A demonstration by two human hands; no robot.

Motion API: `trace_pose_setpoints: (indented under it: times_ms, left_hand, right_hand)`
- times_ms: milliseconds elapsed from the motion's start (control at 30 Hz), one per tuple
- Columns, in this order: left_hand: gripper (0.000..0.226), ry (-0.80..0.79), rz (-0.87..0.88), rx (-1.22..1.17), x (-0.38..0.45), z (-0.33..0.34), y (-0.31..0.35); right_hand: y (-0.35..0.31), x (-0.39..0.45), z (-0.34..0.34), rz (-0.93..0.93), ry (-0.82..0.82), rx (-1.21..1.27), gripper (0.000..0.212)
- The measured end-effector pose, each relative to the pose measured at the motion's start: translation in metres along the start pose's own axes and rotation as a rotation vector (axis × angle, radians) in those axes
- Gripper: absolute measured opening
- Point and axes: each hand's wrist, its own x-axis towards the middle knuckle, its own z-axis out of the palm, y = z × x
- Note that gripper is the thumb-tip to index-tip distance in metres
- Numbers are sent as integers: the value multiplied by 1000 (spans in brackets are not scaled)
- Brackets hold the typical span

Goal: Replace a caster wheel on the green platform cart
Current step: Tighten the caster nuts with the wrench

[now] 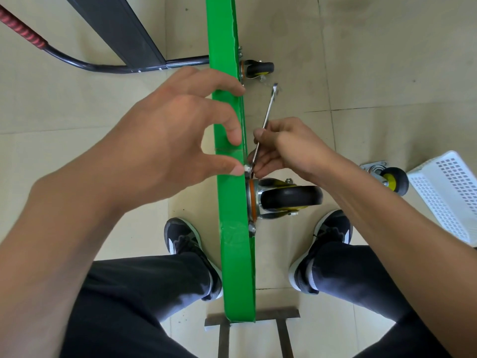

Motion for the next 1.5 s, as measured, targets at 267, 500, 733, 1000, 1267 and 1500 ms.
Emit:
trace_pose_setpoints:
  times_ms: [267,500,733,1000,1267,1500]
  left_hand:
    - [29,-2,-1,-20,0,1,0]
    - [33,1,4,-20,-1,0,0]
    - [34,12,8,8,-1,1,-2]
    - [30,16,0,14,-1,2,-2]
    - [42,10,-9,-5,-1,1,-1]
    - [37,6,-13,1,-1,2,-1]
  right_hand:
    - [30,17,-6,346,-132,38,15]
    - [13,7,-6,49,-15,-52,12]
    - [-14,-17,-8,-313,20,-129,12]
    - [-19,-32,1,-442,-30,-311,9]
    - [-18,-33,5,-478,-38,-391,9]
    - [-11,-30,5,-432,-24,-328,9]
